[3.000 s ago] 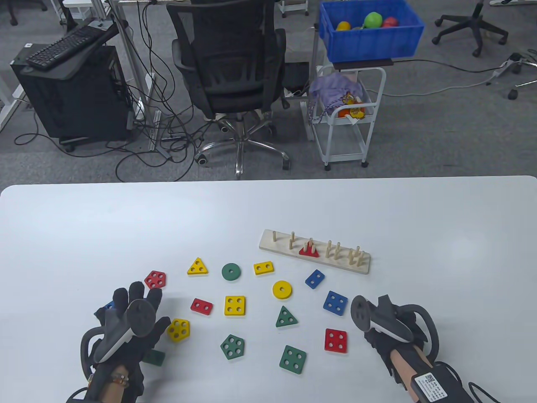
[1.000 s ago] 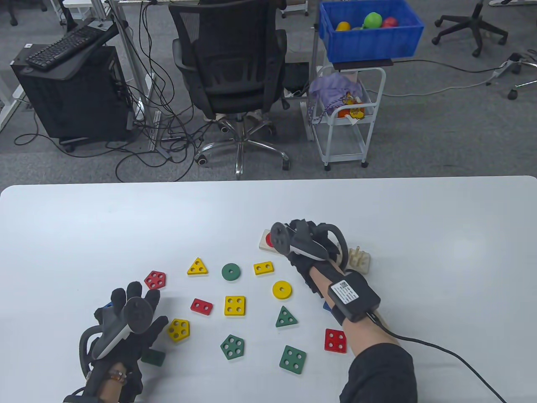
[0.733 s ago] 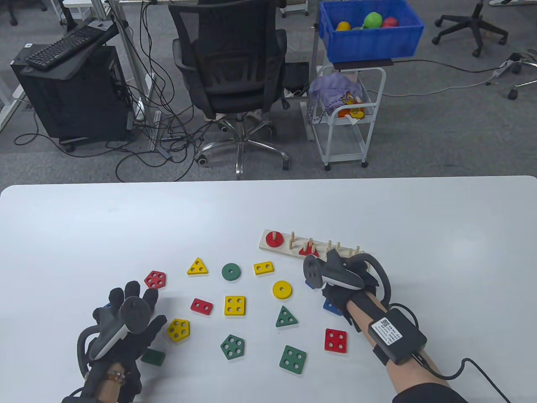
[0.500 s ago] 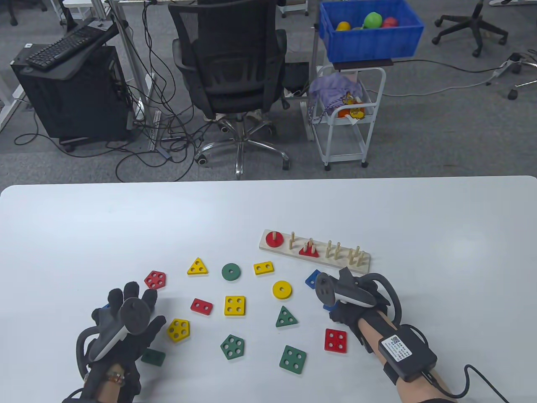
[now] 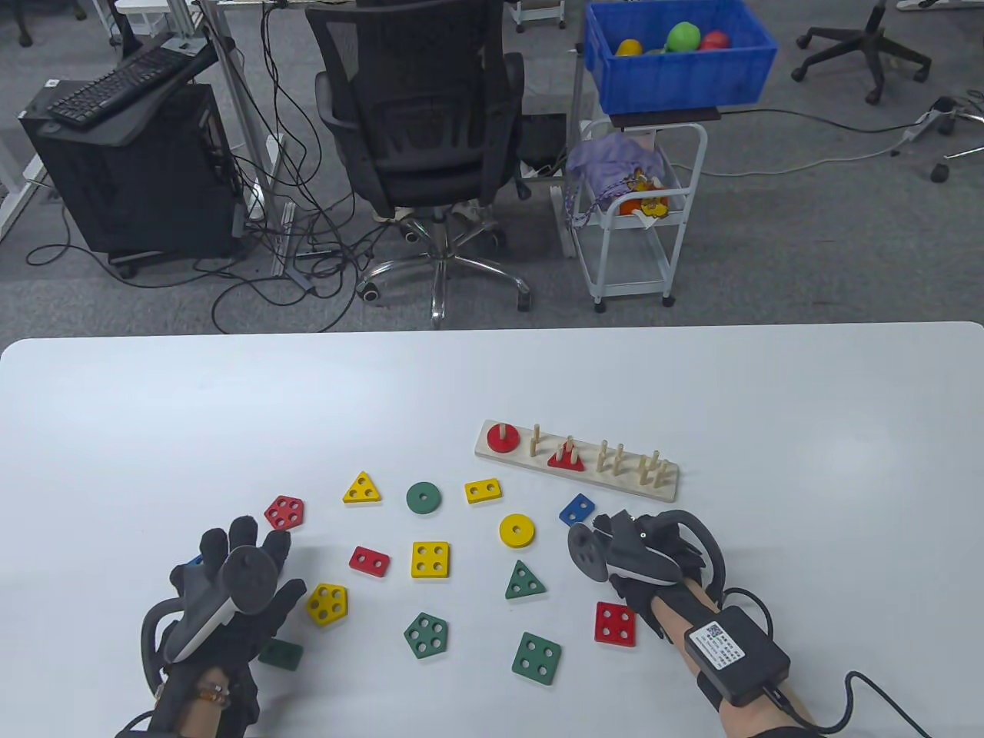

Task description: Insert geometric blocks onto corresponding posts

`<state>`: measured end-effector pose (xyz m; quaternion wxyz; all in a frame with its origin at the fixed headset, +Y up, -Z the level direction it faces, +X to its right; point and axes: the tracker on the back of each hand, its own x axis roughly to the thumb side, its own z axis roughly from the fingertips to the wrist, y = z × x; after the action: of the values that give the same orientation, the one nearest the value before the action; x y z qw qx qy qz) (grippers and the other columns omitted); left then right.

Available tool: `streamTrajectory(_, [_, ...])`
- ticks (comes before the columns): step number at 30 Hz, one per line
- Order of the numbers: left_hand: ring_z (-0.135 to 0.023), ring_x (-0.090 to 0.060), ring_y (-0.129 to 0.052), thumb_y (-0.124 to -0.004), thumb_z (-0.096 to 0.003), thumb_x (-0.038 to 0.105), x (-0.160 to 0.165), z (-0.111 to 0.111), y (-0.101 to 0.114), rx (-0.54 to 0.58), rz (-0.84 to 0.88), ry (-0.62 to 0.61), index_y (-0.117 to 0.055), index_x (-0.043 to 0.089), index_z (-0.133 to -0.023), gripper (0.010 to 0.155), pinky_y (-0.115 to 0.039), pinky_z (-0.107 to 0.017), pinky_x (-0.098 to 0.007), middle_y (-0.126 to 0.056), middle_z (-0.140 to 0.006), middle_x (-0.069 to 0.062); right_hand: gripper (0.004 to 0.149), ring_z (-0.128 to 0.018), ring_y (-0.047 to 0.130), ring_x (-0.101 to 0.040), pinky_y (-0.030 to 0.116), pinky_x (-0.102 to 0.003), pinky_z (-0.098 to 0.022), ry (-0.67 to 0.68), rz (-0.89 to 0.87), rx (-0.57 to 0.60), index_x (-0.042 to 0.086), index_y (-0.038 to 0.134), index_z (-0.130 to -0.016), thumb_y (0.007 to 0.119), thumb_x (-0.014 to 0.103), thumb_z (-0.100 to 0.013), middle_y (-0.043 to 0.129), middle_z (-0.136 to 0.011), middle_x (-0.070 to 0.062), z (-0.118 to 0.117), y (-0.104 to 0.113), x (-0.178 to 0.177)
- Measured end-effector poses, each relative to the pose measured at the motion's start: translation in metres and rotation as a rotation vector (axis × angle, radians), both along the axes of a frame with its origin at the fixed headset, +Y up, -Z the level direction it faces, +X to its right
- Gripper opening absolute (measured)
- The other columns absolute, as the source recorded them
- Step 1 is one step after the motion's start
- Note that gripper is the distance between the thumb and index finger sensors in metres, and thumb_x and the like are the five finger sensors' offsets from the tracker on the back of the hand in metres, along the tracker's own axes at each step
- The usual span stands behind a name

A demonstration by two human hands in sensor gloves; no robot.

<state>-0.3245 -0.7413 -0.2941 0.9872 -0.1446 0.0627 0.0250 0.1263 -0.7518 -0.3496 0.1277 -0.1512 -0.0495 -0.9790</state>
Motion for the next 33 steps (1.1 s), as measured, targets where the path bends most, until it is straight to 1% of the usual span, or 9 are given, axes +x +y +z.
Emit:
streamTrajectory(2, [-0.116, -0.032, -0.008, -0.052, -0.0482, 0.068, 0.0, 0.0, 0.0, 0.002, 0.001, -0.002, -0.026, 0.048, -0.112, 0.072, -0.019, -0.08, -0.067, -0.003, -0.123, 0.008, 0.066, -0.072, 0.095, -0.035, 0.071, -0.064, -0.057, 0.01, -0.019, 0.027, 0.016, 0.068, -0.095, 0.09, 0.038, -0.036, 0.085, -0.09, -0.014, -0.002, 0.007, -0.001])
streamTrajectory(5, [-0.116, -0.032, -0.008, -0.052, -0.0482, 0.068, 0.001, 0.0, -0.001, 0.0, -0.001, -0.004, -0.026, 0.048, -0.112, 0.072, -0.019, -0.08, -0.067, -0.003, -0.123, 0.008, 0.067, -0.074, 0.093, -0.036, 0.069, -0.065, -0.058, 0.019, -0.066, 0.083, 0.017, 0.066, -0.095, 0.09, 0.038, -0.036, 0.083, -0.092, -0.014, -0.011, 0.028, -0.002])
streamTrajectory(6, [-0.116, -0.032, -0.008, -0.052, -0.0481, 0.068, 0.001, 0.0, -0.001, -0.001, -0.002, -0.004, -0.026, 0.048, -0.112, 0.072, -0.019, -0.08, -0.067, -0.003, -0.123, 0.007, 0.067, -0.075, 0.092, -0.036, 0.068, -0.066, -0.059, 0.004, -0.081, 0.106, 0.017, 0.066, -0.096, 0.089, 0.037, -0.037, 0.082, -0.094, -0.014, -0.018, 0.038, -0.003])
streamTrajectory(9, [-0.116, -0.032, -0.008, -0.052, -0.0482, 0.068, 0.0, 0.0, -0.001, -0.003, -0.004, -0.001, -0.026, 0.048, -0.112, 0.072, -0.019, -0.08, -0.067, -0.003, -0.123, 0.008, 0.067, -0.078, 0.089, -0.037, 0.066, -0.067, -0.061, -0.032, -0.107, 0.137, 0.018, 0.064, -0.097, 0.089, 0.036, -0.038, 0.079, -0.096, -0.013, -0.033, 0.054, -0.003])
streamTrajectory(13, [-0.116, -0.032, -0.008, -0.052, -0.0481, 0.068, 0.0, 0.0, -0.001, -0.002, -0.003, 0.002, -0.026, 0.048, -0.112, 0.072, -0.019, -0.08, -0.067, -0.003, -0.123, 0.008, 0.066, -0.08, 0.087, -0.037, 0.063, -0.068, -0.063, -0.125, -0.122, 0.16, 0.019, 0.062, -0.097, 0.088, 0.034, -0.038, 0.077, -0.098, -0.012, -0.058, 0.066, 0.002])
streamTrajectory(17, [-0.116, -0.032, -0.008, -0.052, -0.0481, 0.068, 0.0, 0.0, 0.0, -0.003, -0.004, 0.004, -0.026, 0.048, -0.112, 0.072, -0.019, -0.08, -0.067, -0.003, -0.123, 0.008, 0.066, -0.082, 0.086, -0.037, 0.061, -0.068, -0.064, -0.208, -0.125, 0.143, 0.02, 0.062, -0.098, 0.088, 0.033, -0.039, 0.076, -0.099, -0.012, -0.078, 0.063, 0.007])
streamTrajectory(21, [-0.116, -0.032, -0.008, -0.052, -0.0482, 0.068, 0.0, 0.001, 0.001, -0.01, -0.007, 0.007, -0.026, 0.048, -0.112, 0.072, -0.019, -0.08, -0.067, -0.003, -0.123, 0.008, 0.066, -0.084, 0.084, -0.037, 0.06, -0.068, -0.065, -0.264, -0.085, 0.11, 0.021, 0.061, -0.098, 0.088, 0.032, -0.039, 0.075, -0.1, -0.011, -0.092, 0.05, 0.009])
streamTrajectory(26, [-0.116, -0.032, -0.008, -0.052, -0.0482, 0.067, 0.0, 0.001, 0.0, -0.017, -0.011, 0.007, -0.026, 0.048, -0.112, 0.072, -0.019, -0.08, -0.067, -0.003, -0.123, 0.008, 0.066, -0.085, 0.083, -0.036, 0.059, -0.069, -0.065, -0.277, -0.085, 0.09, 0.022, 0.061, -0.098, 0.089, 0.032, -0.038, 0.074, -0.1, -0.009, -0.101, 0.04, 0.006])
streamTrajectory(33, [-0.116, -0.032, -0.008, -0.052, -0.0481, 0.068, 0.001, 0.001, 0.001, -0.025, -0.016, 0.01, -0.026, 0.048, -0.112, 0.072, -0.019, -0.08, -0.067, -0.003, -0.123, 0.008, 0.066, -0.089, 0.08, -0.037, 0.057, -0.07, -0.066, -0.292, -0.059, 0.069, 0.024, 0.06, -0.099, 0.088, 0.032, -0.039, 0.073, -0.102, -0.007, -0.106, 0.036, 0.005])
